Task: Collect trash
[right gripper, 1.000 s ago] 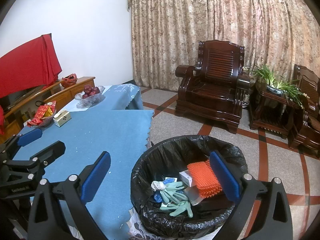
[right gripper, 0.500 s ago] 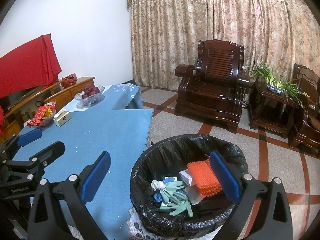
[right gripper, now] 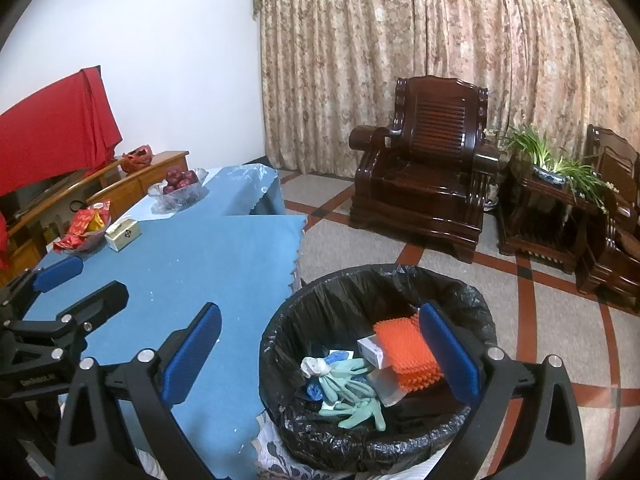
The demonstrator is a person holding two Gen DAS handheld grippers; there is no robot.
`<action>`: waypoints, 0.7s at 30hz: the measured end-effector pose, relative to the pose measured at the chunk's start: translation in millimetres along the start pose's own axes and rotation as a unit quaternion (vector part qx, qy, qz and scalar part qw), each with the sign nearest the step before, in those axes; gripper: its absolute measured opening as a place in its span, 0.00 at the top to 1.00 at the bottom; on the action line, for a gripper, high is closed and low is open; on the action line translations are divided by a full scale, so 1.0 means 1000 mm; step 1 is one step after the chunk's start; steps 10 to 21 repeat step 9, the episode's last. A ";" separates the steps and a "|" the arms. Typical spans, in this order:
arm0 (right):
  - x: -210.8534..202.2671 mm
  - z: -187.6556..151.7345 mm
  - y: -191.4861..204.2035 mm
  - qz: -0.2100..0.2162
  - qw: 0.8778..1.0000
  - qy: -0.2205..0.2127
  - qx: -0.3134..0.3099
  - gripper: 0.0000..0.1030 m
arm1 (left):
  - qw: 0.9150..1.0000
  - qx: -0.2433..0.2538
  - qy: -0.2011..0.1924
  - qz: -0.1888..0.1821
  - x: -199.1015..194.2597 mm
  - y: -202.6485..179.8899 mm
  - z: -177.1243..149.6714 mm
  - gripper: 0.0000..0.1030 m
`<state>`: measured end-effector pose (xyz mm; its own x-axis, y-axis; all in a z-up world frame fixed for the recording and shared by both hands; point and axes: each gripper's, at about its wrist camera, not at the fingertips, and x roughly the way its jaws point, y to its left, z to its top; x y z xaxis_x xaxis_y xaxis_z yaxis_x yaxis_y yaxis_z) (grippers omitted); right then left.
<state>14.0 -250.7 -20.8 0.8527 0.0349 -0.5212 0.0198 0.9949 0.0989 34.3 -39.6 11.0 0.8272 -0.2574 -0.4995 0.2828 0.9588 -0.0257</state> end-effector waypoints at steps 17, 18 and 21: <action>0.001 -0.002 0.000 0.001 1.000 0.001 -0.002 0.06 | 1.000 0.001 0.004 0.002 0.000 0.000 -0.009 0.06; 0.001 -0.002 0.000 0.001 1.000 0.001 -0.002 0.06 | 1.000 0.001 0.004 0.002 0.000 0.000 -0.009 0.06; 0.001 -0.002 0.000 0.001 1.000 0.001 -0.002 0.06 | 1.000 0.001 0.004 0.002 0.000 0.000 -0.009 0.06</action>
